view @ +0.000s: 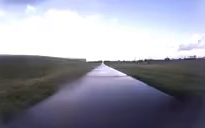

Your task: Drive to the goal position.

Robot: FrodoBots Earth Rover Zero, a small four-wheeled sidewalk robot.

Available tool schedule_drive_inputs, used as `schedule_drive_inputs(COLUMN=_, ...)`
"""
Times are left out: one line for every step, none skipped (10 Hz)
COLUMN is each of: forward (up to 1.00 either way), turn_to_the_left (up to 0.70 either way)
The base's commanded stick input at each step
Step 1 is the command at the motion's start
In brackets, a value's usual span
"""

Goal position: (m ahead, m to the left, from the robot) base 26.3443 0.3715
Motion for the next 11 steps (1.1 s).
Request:
schedule_drive_inputs(forward=0.45, turn_to_the_left=0.07)
schedule_drive_inputs(forward=0.45, turn_to_the_left=0.27)
schedule_drive_inputs(forward=0.45, turn_to_the_left=0.27)
schedule_drive_inputs(forward=0.45, turn_to_the_left=0.27)
schedule_drive_inputs(forward=0.45, turn_to_the_left=0.27)
schedule_drive_inputs(forward=0.45, turn_to_the_left=0.2)
schedule_drive_inputs(forward=0.45, turn_to_the_left=0.0)
schedule_drive_inputs(forward=0.45, turn_to_the_left=0.0)
schedule_drive_inputs(forward=0.45, turn_to_the_left=0.0)
schedule_drive_inputs(forward=0.45, turn_to_the_left=0.0)
schedule_drive_inputs(forward=0.45, turn_to_the_left=0.0)
